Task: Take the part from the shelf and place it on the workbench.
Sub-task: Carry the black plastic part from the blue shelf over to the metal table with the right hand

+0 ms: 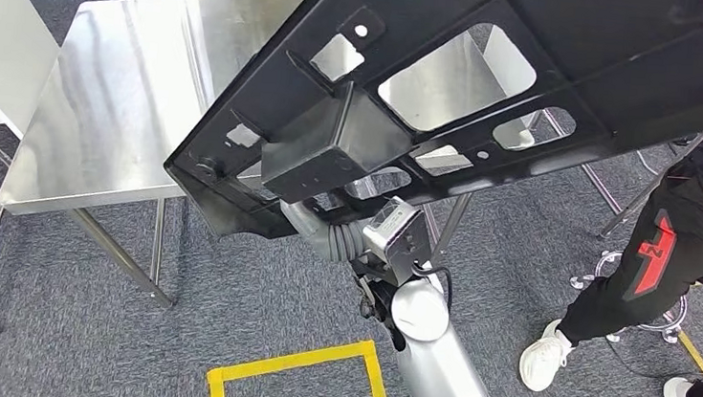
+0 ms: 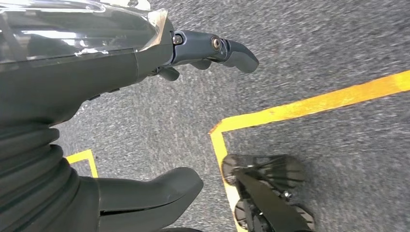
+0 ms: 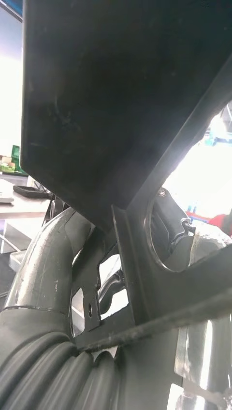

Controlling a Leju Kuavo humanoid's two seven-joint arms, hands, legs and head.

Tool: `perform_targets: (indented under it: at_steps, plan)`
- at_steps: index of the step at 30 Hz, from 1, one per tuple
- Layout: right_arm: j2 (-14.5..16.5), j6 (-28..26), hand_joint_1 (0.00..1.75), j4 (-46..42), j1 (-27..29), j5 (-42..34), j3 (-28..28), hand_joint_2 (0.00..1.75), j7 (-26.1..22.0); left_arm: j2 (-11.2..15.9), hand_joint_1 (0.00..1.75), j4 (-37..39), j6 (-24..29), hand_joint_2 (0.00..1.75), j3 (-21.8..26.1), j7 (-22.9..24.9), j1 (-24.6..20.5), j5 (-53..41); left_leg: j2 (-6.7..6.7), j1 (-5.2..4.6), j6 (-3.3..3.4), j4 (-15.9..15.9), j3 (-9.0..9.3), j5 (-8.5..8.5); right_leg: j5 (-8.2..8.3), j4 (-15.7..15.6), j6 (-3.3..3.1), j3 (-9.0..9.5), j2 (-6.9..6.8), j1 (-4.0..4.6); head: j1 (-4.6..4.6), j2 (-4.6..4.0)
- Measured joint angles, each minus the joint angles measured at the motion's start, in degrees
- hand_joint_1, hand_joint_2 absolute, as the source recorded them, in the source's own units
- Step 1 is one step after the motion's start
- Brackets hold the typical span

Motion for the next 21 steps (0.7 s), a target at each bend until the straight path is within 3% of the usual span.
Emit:
perform_targets:
  at_steps: [1,2,3,5,8,10,12,13,14,15,17,18,19,21]
  plan:
    - [0.0,0.0,1.75,-0.1,0.0,0.0,-0.1,1.75,0.0,0.0,0.00,0.0,0.0,1.75,0.0,0.0,0.0,0.0,0.03,-0.18,0.58,-4.1,1.20,3.04,-0.47,0.0,0.07,0.48,0.06,0.05,0.01,0.00]
    - [0.1,0.0,1.75,-0.1,0.0,0.0,-0.1,1.75,0.0,0.1,0.00,0.0,0.0,1.75,0.0,0.0,0.0,0.0,0.09,-0.48,1.17,-7.5,2.34,4.78,-0.91,-0.1,0.23,1.00,0.07,0.24,0.05,-0.01]
    - [0.1,0.0,1.75,-0.2,0.0,0.0,-0.2,1.75,0.0,0.2,0.00,0.0,-0.1,1.75,0.0,0.0,0.0,0.0,0.07,-0.82,1.69,-9.9,3.22,5.46,-1.30,-0.1,0.46,1.29,0.09,0.25,0.03,-0.01]
    - [0.1,0.0,1.75,-0.2,0.1,0.0,-0.3,1.75,0.1,0.3,0.00,0.0,-0.1,1.75,0.0,0.0,0.0,-0.1,-0.03,-1.41,2.51,-11.6,3.90,4.83,-1.46,0.0,1.32,1.85,0.12,0.39,-0.01,0.01]
    - [0.1,0.0,1.75,-0.5,0.3,0.0,-0.5,1.75,0.1,0.3,0.00,0.0,-0.1,1.75,0.0,0.0,0.1,-0.2,-0.11,-1.03,3.28,-13.0,6.44,5.55,-1.68,2.1,2.57,1.81,0.04,0.58,0.00,0.00]
    - [-0.1,-0.1,1.75,-0.8,0.1,0.0,-0.5,1.75,0.1,0.2,0.00,0.0,-0.1,1.75,0.0,0.0,-0.1,-0.2,-0.06,-0.64,3.41,-13.4,7.71,5.22,-3.05,7.5,2.88,-1.42,-0.05,0.33,0.17,-0.02]
    - [-0.3,-0.1,1.75,-0.8,0.4,0.1,-0.5,1.75,0.1,0.1,0.00,0.0,-0.1,1.75,0.0,0.1,-0.1,-0.4,-0.14,-0.49,3.41,-13.4,8.33,4.47,-5.24,14.0,3.03,-6.52,-0.08,-0.10,0.24,-0.03]
    - [-0.5,-0.1,1.75,-0.8,0.6,0.1,-0.5,1.75,0.1,0.1,0.00,0.0,-0.1,1.75,0.0,0.1,-0.1,-0.5,-0.21,-0.42,3.31,-13.4,8.77,3.98,-5.99,15.5,3.23,-8.34,-0.10,-0.33,0.22,-0.02]
    - [-0.6,-0.1,1.75,-0.8,0.8,0.1,-0.5,1.75,0.1,0.0,0.00,0.0,-0.1,1.75,0.0,0.2,0.0,-0.6,-0.31,-0.33,3.14,-13.4,9.37,3.43,-5.90,15.0,3.69,-9.25,-0.14,-0.55,0.24,-0.02]
    - [-0.7,-0.1,1.75,-0.8,0.8,0.1,-0.5,1.75,0.1,0.0,0.00,0.0,0.0,1.75,0.0,0.2,0.0,-0.6,-0.41,-0.22,2.91,-13.4,10.11,2.81,-4.69,12.7,4.42,-9.20,-0.21,-0.79,0.24,-0.02]
    - [-0.9,-0.1,1.75,-0.8,0.8,0.1,-0.5,1.75,0.1,-0.1,0.00,0.0,0.1,1.75,0.0,0.3,0.0,-0.6,-0.52,-0.11,2.28,-13.3,11.59,1.37,0.47,5.2,6.14,-7.72,-0.62,-1.23,0.25,-0.02]
    - [-0.9,-0.1,1.75,-0.7,0.8,0.2,-0.4,1.75,0.2,-0.1,0.00,0.0,0.1,1.75,0.0,0.3,0.1,-0.6,-0.56,-0.17,1.90,-13.3,12.00,0.67,2.56,2.5,6.08,-6.86,-0.91,-1.27,0.28,-0.02]
    - [-1.0,-0.1,1.75,-0.7,0.8,0.2,-0.4,1.75,0.2,-0.1,0.00,0.0,0.2,1.75,0.0,0.4,0.1,-0.6,-0.53,-0.25,1.47,-13.3,12.40,0.05,4.03,0.9,5.53,-6.30,-1.09,-1.19,0.22,-0.02]
    - [-0.8,0.0,1.75,-0.6,0.6,0.2,-0.4,1.75,0.3,-0.1,0.00,0.0,0.4,1.75,0.1,0.5,0.0,-0.6,-0.42,-0.25,0.71,-12.9,12.89,-0.29,4.08,0.5,3.33,-5.50,-1.02,-0.95,0.13,-0.02]
